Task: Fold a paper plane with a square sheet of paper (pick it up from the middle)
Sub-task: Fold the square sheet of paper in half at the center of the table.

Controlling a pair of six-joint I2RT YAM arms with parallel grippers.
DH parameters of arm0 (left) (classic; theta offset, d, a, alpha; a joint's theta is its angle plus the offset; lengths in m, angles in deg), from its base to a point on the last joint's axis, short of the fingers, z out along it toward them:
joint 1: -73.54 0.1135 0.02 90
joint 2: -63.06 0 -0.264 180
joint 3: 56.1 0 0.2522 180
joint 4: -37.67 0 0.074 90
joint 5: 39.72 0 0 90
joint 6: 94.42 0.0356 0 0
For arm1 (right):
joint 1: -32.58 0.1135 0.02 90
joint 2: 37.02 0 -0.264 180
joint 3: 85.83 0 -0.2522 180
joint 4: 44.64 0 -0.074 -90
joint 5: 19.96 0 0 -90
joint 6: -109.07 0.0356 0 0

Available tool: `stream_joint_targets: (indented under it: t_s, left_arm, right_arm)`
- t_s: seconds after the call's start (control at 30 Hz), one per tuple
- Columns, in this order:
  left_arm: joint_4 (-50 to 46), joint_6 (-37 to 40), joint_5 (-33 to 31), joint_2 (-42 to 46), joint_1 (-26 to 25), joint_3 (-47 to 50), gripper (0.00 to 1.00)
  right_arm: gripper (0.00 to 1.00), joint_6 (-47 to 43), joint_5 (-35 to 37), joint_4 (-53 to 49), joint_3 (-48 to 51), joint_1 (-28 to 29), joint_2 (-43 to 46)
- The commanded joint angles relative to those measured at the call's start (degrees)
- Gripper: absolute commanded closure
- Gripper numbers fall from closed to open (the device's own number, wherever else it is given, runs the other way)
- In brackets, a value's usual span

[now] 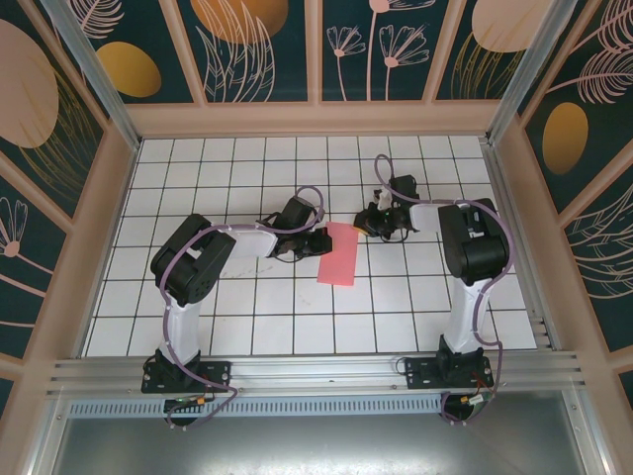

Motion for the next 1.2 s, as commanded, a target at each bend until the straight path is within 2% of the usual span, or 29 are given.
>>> stream_joint_targets:
  t_s: [0.0, 0.03, 0.13, 0.23, 0.3, 0.37, 0.43, 0.57, 0.67, 0.87, 1.17]
  left_arm:
    - [-6.7, 0.6, 0.6, 0.7, -0.2, 1.6, 1.0]
    - [-6.6, 0.5, 0.4, 1.2, -0.2, 1.6, 1.0]
    - [-7.1, 0.5, -1.4, 4.3, -0.1, 1.2, 0.89]
    - [-7.5, -0.1, -5.0, 9.4, -0.1, 2.8, 0.76]
    - [-6.4, -1.4, -6.0, 12.8, 0.6, 5.0, 0.66]
    - [-4.6, -2.4, -5.4, 15.2, 1.6, 6.9, 0.59]
    - [-2.9, -3.4, -4.2, 16.6, 3.0, 9.1, 0.53]
    - [3.2, -6.6, 3.1, 15.5, 5.9, 11.5, 0.49]
    - [6.0, -8.0, 6.3, 13.7, 6.7, 11.6, 0.46]
    - [4.7, -8.2, 6.8, 10.0, 6.6, 8.9, 0.45]
    - [5.2, -8.9, 8.3, 8.3, 6.6, 8.6, 0.45]
  right_arm:
    - [0.88, -2.1, 2.1, -3.3, -1.6, 0.3, -1.7]
    - [0.87, -2.3, 2.7, -4.6, -2.4, 0.4, -1.5]
    - [0.86, -2.7, 2.8, -6.2, -3.9, 0.4, 1.2]
    - [0.77, -2.5, 3.9, -6.8, -3.4, 0.4, 6.4]
    - [0.72, -1.8, 5.8, -6.3, -0.9, 0.4, 10.8]
    - [0.65, -0.6, 7.3, -4.8, 3.0, 0.4, 15.0]
    - [0.62, 1.0, 7.7, -2.9, 7.2, 0.5, 18.1]
    - [0.6, 5.5, 5.4, 2.6, 15.6, 1.9, 22.8]
    - [0.56, 8.3, 5.8, 5.7, 19.8, 4.2, 25.6]
    - [0.6, 10.9, 5.7, 8.8, 23.2, 8.0, 25.2]
    - [0.6, 10.5, 6.6, 8.0, 23.4, 8.6, 23.3]
